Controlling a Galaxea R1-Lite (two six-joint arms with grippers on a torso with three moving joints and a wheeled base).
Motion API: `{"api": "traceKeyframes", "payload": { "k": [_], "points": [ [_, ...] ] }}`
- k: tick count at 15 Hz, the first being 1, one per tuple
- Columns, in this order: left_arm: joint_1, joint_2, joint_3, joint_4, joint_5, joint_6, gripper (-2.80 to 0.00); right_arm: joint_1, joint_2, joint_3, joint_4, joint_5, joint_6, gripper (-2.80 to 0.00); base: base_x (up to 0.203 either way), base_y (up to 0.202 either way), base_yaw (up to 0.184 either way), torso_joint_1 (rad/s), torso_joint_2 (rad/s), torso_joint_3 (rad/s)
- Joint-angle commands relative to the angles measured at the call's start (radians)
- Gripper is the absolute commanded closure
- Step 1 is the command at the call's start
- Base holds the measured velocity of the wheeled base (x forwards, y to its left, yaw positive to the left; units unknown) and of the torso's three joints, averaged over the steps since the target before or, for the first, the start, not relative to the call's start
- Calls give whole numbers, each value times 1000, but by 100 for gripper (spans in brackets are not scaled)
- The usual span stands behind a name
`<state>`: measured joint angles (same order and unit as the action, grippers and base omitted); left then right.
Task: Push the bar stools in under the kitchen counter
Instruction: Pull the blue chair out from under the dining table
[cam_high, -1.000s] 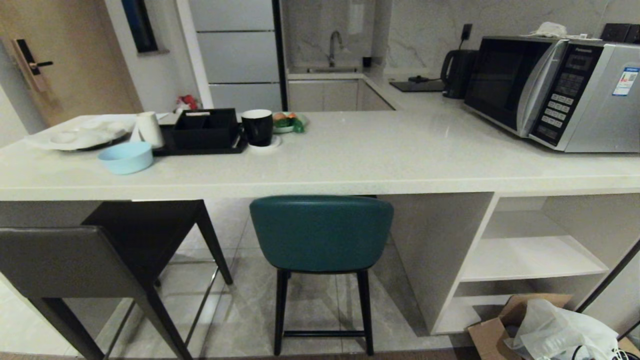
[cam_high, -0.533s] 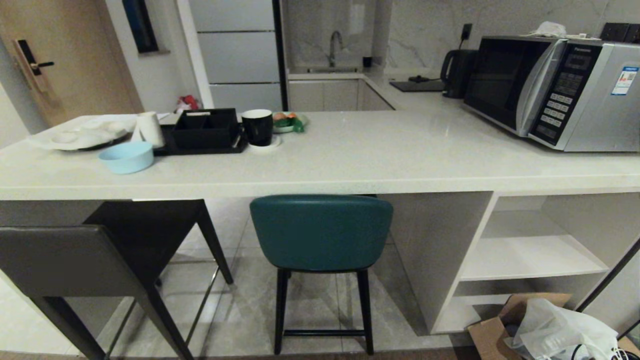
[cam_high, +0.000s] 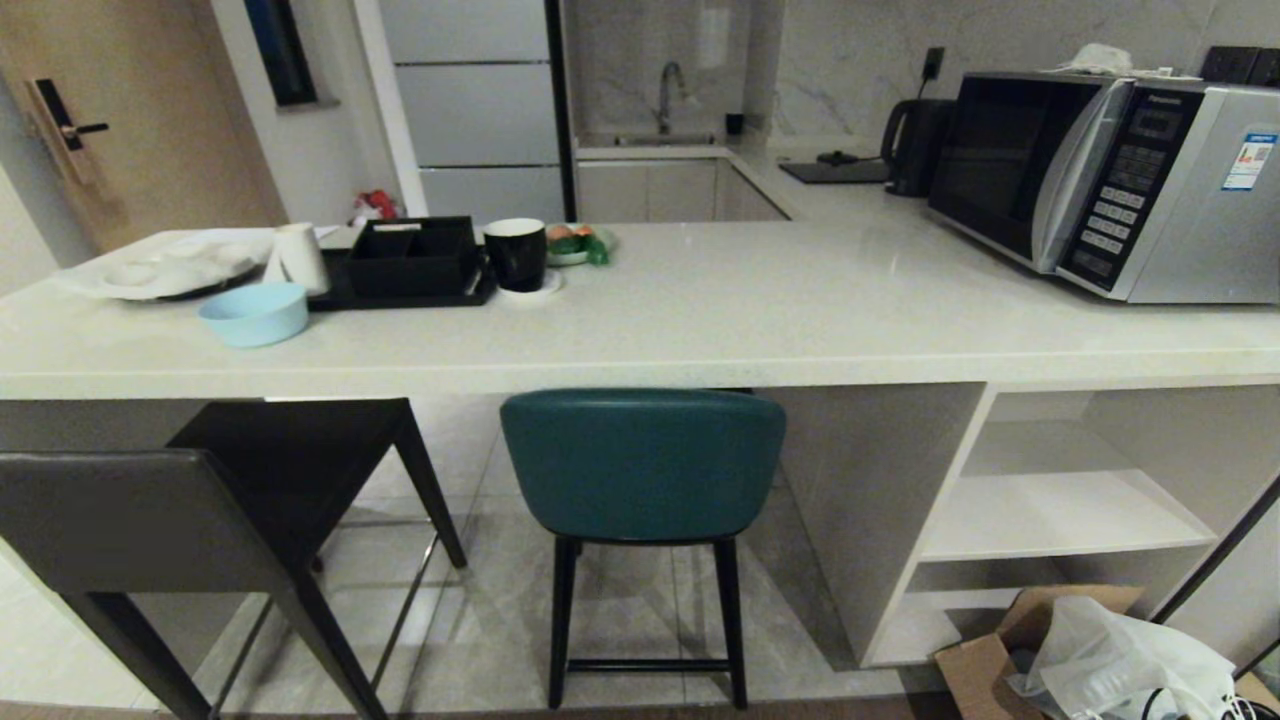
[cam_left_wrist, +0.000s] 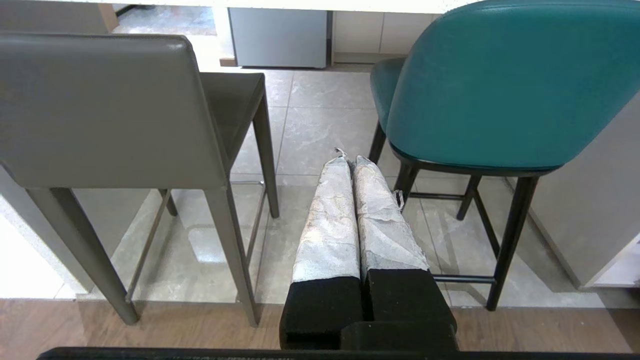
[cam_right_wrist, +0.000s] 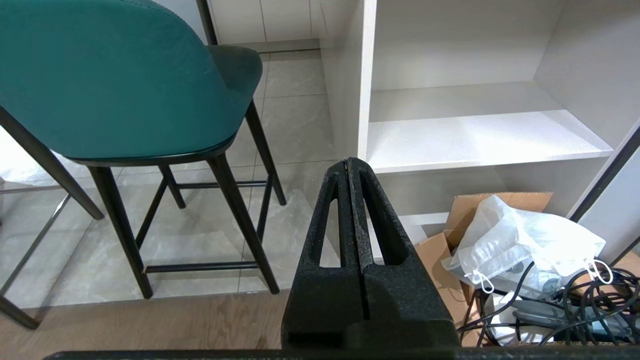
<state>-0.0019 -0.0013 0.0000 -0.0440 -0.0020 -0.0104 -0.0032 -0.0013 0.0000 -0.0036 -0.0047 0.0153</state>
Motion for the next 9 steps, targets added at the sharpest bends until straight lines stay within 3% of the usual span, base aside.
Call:
{"api": "traceKeyframes", "payload": {
  "k": [1, 9],
  "points": [
    [1, 1, 19, -1, 0, 1, 0, 0, 0, 0, -1, 0, 0, 0, 0, 0, 0, 0, 0, 0],
    [2, 1, 18, -1, -1, 0, 0, 0, 1, 0, -1, 0, 0, 0, 0, 0, 0, 0, 0, 0]
  ]
}}
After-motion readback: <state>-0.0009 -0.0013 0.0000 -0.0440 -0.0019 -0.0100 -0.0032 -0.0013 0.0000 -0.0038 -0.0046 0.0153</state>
